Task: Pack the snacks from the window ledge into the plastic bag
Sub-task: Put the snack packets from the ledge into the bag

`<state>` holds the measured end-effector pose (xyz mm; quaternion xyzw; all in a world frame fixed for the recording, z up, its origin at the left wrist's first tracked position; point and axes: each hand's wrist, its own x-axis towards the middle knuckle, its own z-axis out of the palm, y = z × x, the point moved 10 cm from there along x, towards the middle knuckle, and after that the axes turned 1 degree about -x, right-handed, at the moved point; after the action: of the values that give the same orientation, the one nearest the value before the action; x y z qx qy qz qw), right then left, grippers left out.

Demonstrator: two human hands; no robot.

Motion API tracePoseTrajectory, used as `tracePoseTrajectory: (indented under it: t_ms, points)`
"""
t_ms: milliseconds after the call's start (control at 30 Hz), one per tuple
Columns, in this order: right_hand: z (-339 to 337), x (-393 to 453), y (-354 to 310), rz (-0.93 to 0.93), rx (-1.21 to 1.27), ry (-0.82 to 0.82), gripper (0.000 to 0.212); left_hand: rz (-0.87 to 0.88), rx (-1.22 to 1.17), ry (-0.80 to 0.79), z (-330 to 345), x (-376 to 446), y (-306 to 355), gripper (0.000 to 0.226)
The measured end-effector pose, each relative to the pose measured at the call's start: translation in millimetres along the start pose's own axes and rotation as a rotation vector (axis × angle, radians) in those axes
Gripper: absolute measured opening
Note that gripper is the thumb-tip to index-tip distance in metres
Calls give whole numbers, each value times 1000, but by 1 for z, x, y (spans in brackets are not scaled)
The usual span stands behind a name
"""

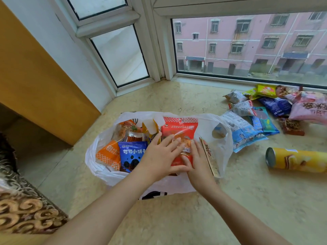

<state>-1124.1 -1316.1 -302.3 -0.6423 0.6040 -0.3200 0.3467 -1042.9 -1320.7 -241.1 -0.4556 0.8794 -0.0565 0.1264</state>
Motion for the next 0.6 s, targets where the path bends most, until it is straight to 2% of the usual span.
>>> tracePoseTrajectory:
  t_ms: [167,267,333,400,500,600]
  points:
    - [3,10,31,-89,-438,-158,87,-14,123,-230,34,13,-7,84]
    - [-15,5,22,-241,-761,-47,75,-51,166,-272,45,15,-7,82]
    - [-34,3,7,-379,-865,94,61,-56,193,-313,48,16,-4,82]
    - [-59,6,-4,-462,-922,245,58,-58,197,-322,43,20,0,80]
    - [-99,31,0,-341,-1003,345,66,-80,143,-229,22,28,7,69]
    - [-114,58,10,-212,-1024,286,79,-110,112,-201,17,37,11,63]
